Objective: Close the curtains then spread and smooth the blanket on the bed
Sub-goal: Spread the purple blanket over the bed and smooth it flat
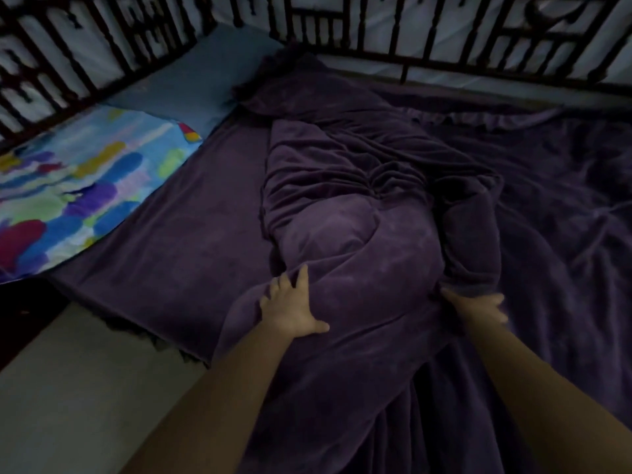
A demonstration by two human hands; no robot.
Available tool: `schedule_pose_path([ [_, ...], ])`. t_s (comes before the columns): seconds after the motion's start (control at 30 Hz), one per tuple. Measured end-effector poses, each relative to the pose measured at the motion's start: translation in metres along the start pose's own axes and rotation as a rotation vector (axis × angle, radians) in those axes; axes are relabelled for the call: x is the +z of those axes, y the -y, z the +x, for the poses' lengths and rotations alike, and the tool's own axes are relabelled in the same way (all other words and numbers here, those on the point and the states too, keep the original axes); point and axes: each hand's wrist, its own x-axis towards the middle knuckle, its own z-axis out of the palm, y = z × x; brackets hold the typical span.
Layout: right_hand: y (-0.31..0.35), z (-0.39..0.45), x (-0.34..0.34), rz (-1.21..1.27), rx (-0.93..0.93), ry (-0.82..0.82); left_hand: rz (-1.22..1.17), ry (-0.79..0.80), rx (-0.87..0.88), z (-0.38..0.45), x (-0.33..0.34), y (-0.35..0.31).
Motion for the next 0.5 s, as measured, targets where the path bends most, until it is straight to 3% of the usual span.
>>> schedule_pose_path([
  [0.1,-0.014,0.017,0.02,0.327,0.165,0.167,0.073,0.092,0.018,0.023,0.015,0.009],
  [0.17,-0.012,0.011,0.035,0.31,0.027,0.276,0.111,0.059,0.068,0.029,0.019,0.015],
  [0.23,0.001,-0.003,0.047,0.27,-0.131,0.263,0.053,0.036,0.102,0.034,0.014,0.024],
  [0.33,0.027,-0.032,0.049,0.437,-0.188,0.271,-0.095,0.097,0.135,0.04,-0.01,0.046],
  [0.5,0.094,-0.121,0.05,0.7,-0.401,0.407,-0.276,0.056,-0.039,0.035,-0.073,0.125],
])
